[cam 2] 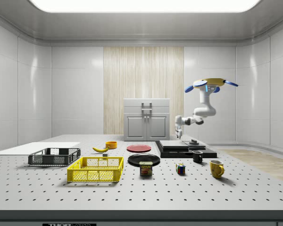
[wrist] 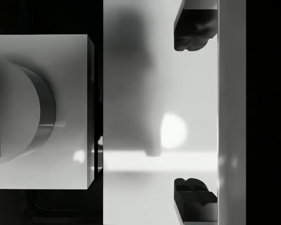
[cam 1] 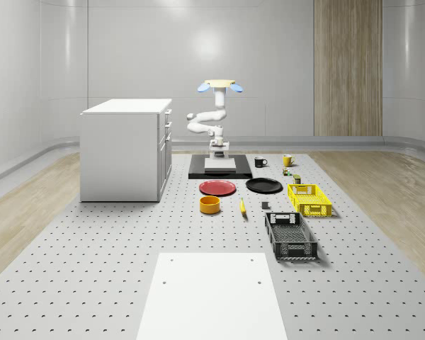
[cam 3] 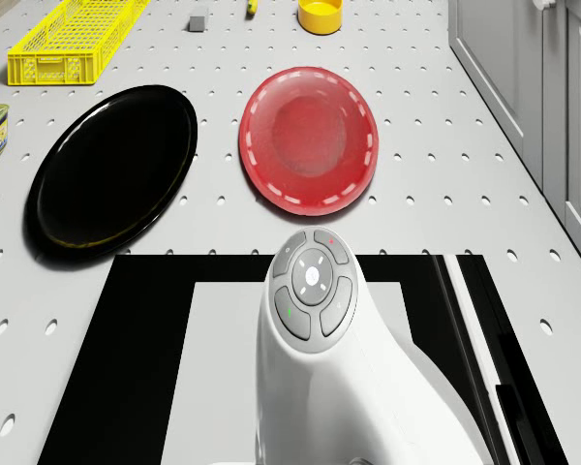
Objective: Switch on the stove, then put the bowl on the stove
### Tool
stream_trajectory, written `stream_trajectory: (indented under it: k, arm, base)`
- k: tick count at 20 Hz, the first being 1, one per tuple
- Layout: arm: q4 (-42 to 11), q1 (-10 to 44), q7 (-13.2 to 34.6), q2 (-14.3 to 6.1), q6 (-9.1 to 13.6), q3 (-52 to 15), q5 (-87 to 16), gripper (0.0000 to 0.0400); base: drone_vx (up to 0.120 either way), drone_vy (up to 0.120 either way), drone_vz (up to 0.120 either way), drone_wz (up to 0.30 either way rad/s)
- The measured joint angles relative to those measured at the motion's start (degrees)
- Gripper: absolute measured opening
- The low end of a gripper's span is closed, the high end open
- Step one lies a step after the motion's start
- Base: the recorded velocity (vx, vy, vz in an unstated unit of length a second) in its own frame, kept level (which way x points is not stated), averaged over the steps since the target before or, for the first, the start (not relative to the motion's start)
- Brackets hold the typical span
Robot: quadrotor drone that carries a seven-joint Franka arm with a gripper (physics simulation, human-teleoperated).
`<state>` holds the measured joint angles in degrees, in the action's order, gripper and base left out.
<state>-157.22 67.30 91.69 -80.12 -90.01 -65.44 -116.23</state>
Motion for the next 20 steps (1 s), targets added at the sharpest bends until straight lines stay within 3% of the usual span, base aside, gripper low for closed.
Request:
stream_trajectory:
  k: [18, 20]
  arm:
    - [0.1, 0.5, 0.4, -1.0, -0.9, -0.1, 0.5, 0.0400]
    - [0.1, 0.5, 0.4, -1.0, -1.0, -0.2, 0.5, 0.0400]
  base:
    - [0.120, 0.000, 0.000, 0.000]
    - [0.120, -0.100, 0.000, 0.000]
